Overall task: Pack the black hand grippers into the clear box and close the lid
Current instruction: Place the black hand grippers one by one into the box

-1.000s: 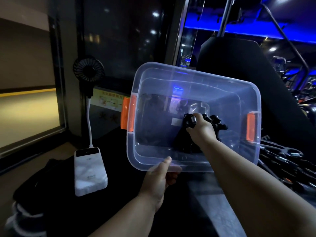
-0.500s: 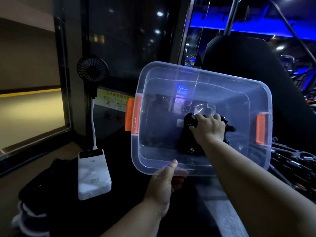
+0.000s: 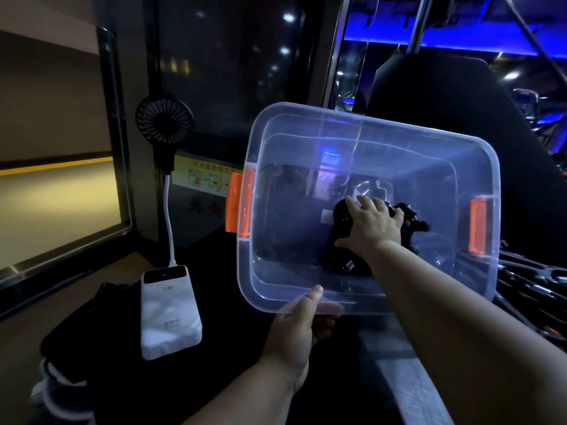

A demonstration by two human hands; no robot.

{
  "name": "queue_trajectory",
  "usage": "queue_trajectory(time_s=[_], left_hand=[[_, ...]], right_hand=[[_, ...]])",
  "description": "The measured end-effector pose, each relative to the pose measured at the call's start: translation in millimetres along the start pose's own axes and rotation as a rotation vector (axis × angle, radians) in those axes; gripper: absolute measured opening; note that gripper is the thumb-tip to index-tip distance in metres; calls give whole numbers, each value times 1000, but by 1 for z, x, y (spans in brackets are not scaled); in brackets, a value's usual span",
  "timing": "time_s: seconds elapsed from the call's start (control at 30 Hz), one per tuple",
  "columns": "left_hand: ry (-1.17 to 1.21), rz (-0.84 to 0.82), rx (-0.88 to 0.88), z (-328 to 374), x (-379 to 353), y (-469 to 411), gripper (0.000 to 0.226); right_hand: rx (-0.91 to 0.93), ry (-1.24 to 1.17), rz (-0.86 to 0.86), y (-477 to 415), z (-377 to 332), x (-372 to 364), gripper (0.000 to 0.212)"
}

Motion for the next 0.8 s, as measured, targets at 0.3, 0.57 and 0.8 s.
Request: queue_trajectory(time_s=[0.3, 0.57, 0.8], left_hand=[[-23, -11, 8, 1, 0, -2, 40], [-67, -4, 1, 2, 1, -1, 41], [-101, 17, -20, 3, 1, -1, 41]], right_hand=[[8, 8, -5, -1, 1, -1, 102], [-46, -200, 62, 17, 30, 29, 87], [-76, -505, 674, 110, 122, 81, 49]])
Point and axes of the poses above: each hand's wrist, its own y-axis away from the middle knuckle, its own x-axis out of the back of the hand, z = x × y, the point moved 10 cm from there along -y, towards the middle knuckle
